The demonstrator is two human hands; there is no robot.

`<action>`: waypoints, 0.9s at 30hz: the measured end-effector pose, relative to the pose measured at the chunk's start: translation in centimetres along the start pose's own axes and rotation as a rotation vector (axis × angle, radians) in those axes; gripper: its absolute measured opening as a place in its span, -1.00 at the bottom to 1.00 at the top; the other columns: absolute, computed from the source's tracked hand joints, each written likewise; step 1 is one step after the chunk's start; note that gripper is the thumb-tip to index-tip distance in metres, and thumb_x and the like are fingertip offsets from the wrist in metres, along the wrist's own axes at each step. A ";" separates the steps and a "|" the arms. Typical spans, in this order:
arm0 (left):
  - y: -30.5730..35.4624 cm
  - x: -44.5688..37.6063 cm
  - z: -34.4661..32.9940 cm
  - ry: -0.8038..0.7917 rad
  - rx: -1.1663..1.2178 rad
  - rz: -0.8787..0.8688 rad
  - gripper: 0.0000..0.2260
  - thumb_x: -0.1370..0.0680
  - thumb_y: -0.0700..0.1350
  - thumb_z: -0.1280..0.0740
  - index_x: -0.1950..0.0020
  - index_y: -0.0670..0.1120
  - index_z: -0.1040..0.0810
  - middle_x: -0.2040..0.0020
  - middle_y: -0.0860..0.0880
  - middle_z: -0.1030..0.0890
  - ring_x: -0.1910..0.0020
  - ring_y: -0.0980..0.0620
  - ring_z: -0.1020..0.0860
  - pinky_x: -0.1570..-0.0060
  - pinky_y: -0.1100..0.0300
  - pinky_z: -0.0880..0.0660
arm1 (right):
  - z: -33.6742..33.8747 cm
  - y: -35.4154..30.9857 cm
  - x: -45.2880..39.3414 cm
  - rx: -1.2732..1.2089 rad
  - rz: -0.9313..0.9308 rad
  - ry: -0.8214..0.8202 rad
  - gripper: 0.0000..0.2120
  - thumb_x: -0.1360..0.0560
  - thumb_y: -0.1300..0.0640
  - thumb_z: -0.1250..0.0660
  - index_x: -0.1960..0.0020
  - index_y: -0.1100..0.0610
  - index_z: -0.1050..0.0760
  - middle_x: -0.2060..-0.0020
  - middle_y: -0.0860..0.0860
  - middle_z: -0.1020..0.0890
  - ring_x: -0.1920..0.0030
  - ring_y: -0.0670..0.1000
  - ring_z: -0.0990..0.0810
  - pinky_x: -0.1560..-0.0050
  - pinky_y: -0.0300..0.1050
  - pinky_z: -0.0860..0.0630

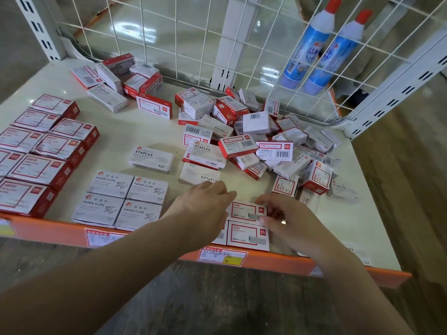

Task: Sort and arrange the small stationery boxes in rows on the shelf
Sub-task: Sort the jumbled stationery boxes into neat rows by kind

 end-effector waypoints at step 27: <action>-2.8 1.1 2.3 0.201 0.035 0.090 -0.70 -0.61 -0.01 -0.11 -0.34 0.07 -0.36 -0.27 0.13 -0.39 -0.23 0.15 -0.35 -0.14 0.26 -0.39 | 0.7 -2.9 -2.2 -0.052 0.112 0.234 -0.80 -0.53 0.14 -0.28 -0.15 0.04 -0.48 0.20 -0.15 -0.47 0.17 -0.16 -0.46 0.12 -0.35 -0.42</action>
Point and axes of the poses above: each hand's wrist, its own x-axis away from the middle knuckle, its own z-axis out of the back of the hand, y = z × x, the point moved 5 cm from there along -x, towards the middle knuckle
